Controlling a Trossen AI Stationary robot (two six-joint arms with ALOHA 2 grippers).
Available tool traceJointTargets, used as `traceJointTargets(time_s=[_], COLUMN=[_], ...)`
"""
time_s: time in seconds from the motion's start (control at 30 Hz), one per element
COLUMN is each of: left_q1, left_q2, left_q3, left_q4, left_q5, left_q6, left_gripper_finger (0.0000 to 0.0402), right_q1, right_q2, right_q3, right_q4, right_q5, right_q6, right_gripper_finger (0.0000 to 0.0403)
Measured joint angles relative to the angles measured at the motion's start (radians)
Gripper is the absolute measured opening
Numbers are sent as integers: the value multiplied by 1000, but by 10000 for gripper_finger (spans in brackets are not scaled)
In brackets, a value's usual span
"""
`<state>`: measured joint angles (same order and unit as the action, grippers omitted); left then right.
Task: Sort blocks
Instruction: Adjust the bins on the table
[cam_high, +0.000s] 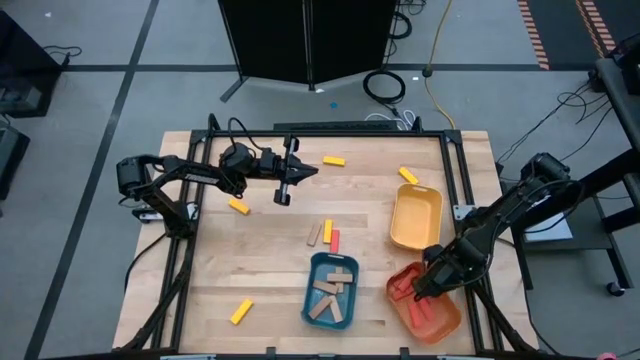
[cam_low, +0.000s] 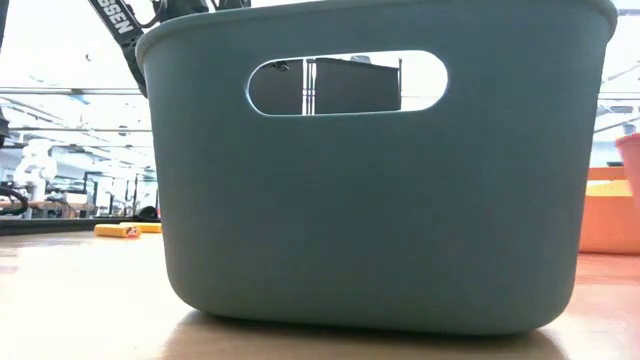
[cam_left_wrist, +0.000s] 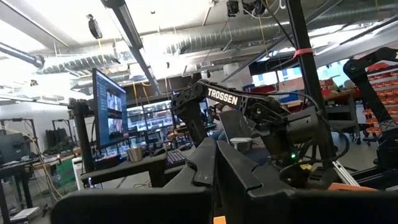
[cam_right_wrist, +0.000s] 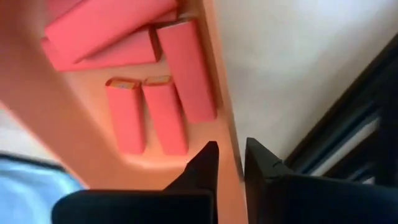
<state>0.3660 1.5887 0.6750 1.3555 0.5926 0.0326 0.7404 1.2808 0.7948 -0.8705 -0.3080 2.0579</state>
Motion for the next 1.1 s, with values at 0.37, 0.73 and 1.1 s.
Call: traceJointTargets(time_s=[0.37,0.73,1.1], left_q1=[0,0,0], left_q2=[0,0,0], left_q3=[0,0,0], left_q4=[5,5,15], left_q5=[17,25,25], left_q6=[0,0,-1], left_gripper_finger=[12,12,12], right_q1=[64,62,56], right_q2=[20,-9,-18], right_q3=[1,21,228], right_q4=[93,52,-292], right_q5=[10,18,285], right_q6=[284,292,201], right_gripper_finger=[1,4,3])
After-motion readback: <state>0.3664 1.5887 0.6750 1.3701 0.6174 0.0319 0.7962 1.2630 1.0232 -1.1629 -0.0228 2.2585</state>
